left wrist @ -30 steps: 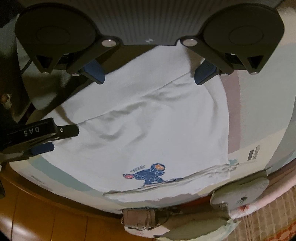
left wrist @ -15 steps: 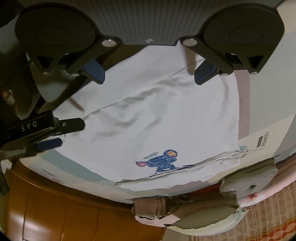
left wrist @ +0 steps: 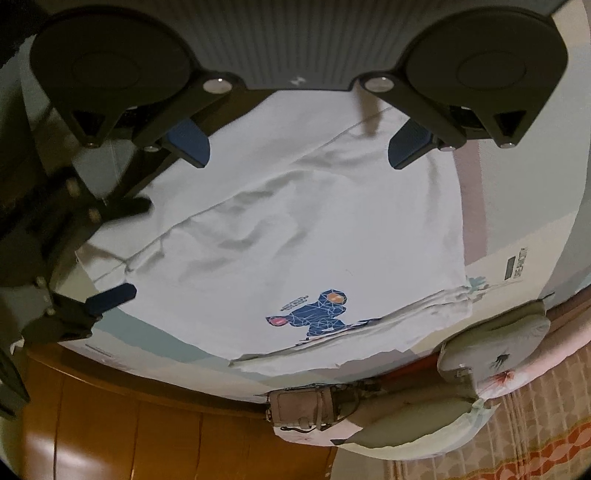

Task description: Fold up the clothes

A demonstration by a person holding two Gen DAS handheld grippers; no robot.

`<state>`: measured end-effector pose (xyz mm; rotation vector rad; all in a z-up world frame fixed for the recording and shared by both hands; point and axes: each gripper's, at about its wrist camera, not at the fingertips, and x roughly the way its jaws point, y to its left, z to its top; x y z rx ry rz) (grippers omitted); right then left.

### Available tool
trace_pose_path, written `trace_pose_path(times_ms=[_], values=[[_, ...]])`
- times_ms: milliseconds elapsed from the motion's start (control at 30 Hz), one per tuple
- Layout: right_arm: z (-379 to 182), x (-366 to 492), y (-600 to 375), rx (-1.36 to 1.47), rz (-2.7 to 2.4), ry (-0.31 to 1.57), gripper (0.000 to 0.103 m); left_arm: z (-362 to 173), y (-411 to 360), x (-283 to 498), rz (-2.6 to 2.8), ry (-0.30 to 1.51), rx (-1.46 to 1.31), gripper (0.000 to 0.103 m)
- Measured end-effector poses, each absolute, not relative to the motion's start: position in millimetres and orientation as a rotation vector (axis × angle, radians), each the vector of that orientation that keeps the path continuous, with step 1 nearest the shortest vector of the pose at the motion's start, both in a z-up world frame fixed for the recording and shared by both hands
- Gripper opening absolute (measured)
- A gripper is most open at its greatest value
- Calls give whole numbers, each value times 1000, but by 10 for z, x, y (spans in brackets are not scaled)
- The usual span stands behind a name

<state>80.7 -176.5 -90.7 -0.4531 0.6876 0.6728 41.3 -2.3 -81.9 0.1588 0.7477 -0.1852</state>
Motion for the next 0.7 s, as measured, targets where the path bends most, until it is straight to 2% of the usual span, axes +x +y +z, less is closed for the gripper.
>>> trace_pose_path(times_ms=[300,700], values=[[-1178,660,-1416,-797,720,663,103,-776,-34,452,-205,742,138,102],[-874,565,-1563,-807,536,488,103,-764,-243,512,-331,723,198,102]])
